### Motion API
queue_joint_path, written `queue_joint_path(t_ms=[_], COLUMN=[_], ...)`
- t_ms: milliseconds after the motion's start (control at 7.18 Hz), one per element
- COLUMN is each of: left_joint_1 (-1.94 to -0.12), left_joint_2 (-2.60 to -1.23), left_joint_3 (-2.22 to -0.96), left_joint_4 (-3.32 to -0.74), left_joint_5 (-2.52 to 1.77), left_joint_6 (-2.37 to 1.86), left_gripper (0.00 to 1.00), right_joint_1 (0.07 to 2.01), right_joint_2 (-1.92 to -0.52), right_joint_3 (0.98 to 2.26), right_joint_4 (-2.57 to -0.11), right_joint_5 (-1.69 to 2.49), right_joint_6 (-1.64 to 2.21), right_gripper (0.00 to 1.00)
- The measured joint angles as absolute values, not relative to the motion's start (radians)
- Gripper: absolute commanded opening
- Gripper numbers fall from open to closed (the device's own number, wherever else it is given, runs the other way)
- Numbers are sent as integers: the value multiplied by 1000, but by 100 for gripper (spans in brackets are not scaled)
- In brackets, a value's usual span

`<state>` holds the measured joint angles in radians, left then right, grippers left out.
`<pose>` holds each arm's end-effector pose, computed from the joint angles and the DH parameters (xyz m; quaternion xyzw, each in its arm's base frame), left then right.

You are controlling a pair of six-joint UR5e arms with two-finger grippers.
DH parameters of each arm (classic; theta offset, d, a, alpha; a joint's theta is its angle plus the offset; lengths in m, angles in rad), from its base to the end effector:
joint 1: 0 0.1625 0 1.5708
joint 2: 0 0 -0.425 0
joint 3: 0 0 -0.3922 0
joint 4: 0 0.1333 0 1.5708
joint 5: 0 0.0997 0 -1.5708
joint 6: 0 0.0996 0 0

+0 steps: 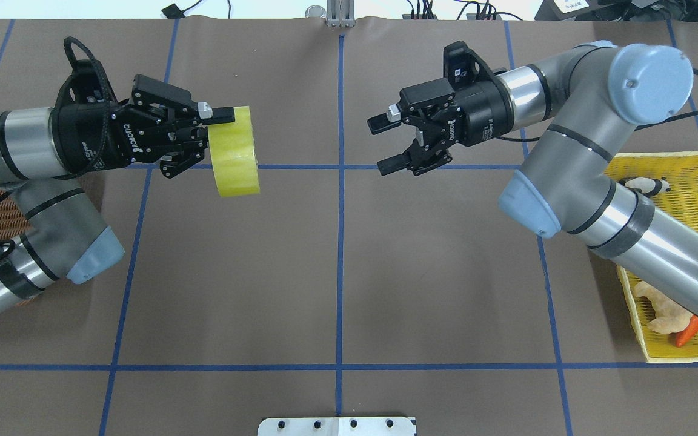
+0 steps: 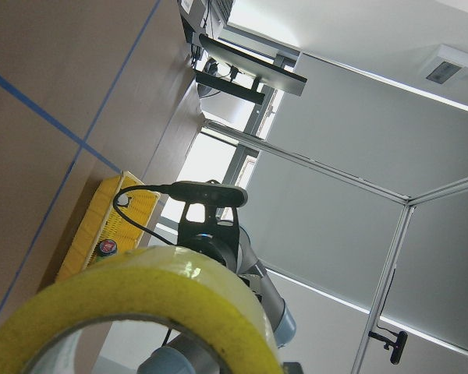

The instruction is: Move tape to another basket

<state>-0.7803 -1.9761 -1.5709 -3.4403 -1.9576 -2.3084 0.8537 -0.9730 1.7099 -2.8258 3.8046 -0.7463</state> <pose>0.3120 -0.4435 0.2627 -0.0617 0.8922 -0.1570 0.4190 -0.3837 -0.5234 0.2464 -0.0996 -0.8703 -0.1119 0.4692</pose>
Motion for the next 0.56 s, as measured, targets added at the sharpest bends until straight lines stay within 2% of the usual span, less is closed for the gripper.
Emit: queue_joint_path(t_ms=[557], left_joint_1=[-782], left_joint_2=[-1861], left_joint_3=[-1573], left_joint_4=[-3336], left_joint_5=[-1957], left_joint_6=[-1982], left_gripper=[0], right_joint_1=[1050], right_joint_2=[-999], right_joint_3=[1696], right_joint_4=[-2826], right_joint_5=[3532], right_joint_6=[-837], right_gripper=[99])
